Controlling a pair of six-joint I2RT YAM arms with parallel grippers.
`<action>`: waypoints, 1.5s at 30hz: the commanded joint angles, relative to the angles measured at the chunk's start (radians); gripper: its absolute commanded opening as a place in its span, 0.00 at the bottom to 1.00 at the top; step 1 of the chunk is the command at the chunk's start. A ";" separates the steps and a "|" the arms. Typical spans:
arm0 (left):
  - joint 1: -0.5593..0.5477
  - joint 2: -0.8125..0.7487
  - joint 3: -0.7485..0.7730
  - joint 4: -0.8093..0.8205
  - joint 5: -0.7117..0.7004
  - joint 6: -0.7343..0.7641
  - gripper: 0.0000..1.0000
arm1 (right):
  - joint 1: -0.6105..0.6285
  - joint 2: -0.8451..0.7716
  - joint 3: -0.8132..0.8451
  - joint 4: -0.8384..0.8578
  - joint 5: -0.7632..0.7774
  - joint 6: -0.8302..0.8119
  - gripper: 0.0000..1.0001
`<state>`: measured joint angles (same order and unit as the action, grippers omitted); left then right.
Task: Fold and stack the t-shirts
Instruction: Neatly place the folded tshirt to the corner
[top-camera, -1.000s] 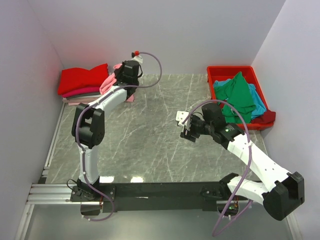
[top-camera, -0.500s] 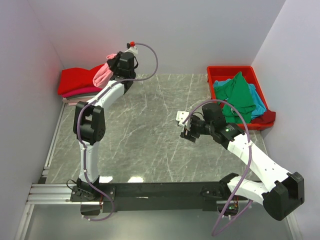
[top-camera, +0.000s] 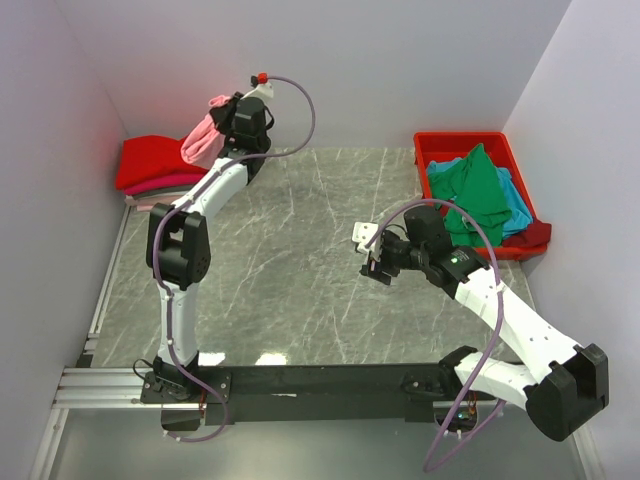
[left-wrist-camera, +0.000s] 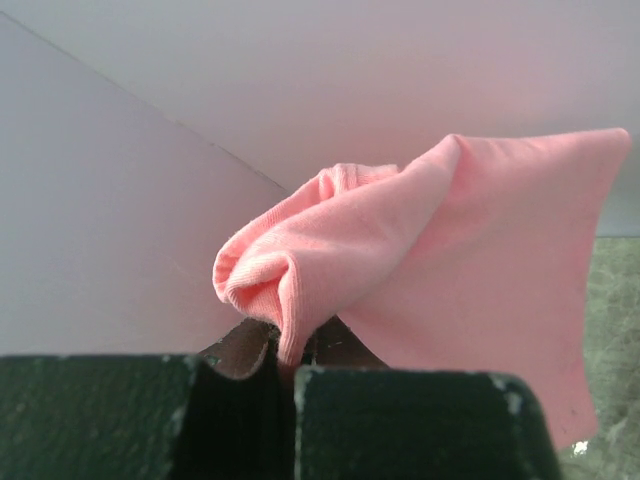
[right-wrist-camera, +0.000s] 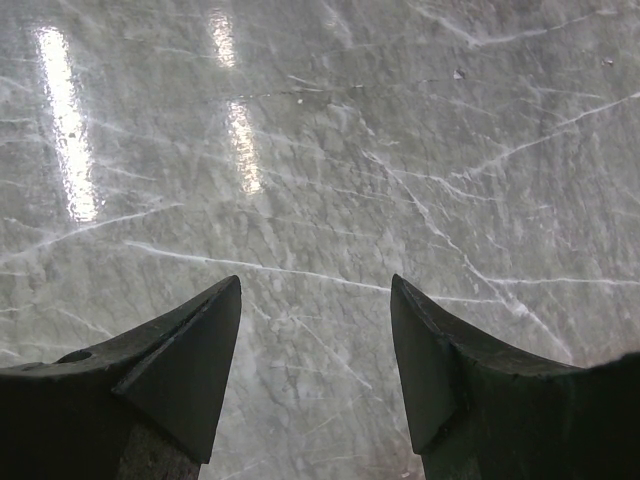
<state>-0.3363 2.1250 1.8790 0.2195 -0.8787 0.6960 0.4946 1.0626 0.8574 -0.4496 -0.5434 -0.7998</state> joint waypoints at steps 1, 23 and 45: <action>0.006 -0.054 0.043 0.086 -0.028 0.027 0.00 | -0.011 -0.015 -0.009 0.012 -0.018 0.016 0.68; 0.006 -0.211 -0.041 0.107 -0.023 0.046 0.00 | -0.010 -0.021 -0.011 0.025 -0.021 0.019 0.68; 0.045 -0.191 -0.032 0.093 -0.011 0.034 0.00 | -0.013 -0.026 -0.014 0.023 -0.023 0.017 0.68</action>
<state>-0.3016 1.9644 1.8271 0.2642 -0.8890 0.7219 0.4923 1.0569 0.8448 -0.4496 -0.5446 -0.7959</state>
